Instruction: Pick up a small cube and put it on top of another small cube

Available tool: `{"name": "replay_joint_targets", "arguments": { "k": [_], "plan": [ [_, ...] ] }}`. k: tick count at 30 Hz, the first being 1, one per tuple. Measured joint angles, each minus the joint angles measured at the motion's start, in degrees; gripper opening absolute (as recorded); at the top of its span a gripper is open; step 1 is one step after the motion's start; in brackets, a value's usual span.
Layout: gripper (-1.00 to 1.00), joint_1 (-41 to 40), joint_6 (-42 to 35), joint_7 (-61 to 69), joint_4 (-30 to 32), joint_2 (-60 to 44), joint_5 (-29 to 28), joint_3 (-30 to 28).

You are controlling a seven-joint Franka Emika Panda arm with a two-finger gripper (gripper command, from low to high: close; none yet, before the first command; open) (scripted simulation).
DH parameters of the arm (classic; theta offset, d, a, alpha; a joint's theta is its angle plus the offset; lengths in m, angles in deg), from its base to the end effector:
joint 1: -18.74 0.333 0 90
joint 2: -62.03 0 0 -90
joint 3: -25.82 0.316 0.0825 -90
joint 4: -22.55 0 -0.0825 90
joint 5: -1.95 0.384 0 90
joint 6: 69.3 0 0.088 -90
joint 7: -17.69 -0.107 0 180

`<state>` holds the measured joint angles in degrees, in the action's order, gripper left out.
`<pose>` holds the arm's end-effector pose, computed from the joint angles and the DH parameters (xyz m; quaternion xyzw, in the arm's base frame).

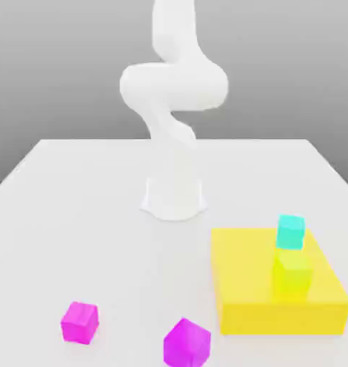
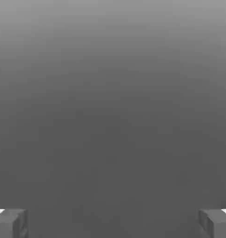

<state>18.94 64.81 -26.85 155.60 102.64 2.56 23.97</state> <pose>0.3808 -0.0149 0.6711 -0.8588 0.3686 -0.3250 0.1449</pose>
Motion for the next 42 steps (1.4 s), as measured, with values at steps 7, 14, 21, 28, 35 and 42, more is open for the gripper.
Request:
{"name": "replay_joint_targets", "arguments": {
  "k": [7,14,21,28,35,42],
  "plan": [
    [0.0,0.32,6.64,4.03,3.62,-14.85,2.2,-5.25],
    [0.0,-0.38,13.1,8.58,7.14,-29.42,5.22,-9.47],
    [0.0,-3.48,19.56,12.82,10.66,-43.95,7.8,-11.73],
    [0.0,-7.33,27.92,16.69,11.73,-58.33,10.89,-10.05],
    [-1.0,-10.09,32.15,18.76,10.57,-63.88,13.57,-6.75],
    [-1.0,-7.95,26.73,15.3,12.18,-56.75,9.0,-9.85]
  ]
}}
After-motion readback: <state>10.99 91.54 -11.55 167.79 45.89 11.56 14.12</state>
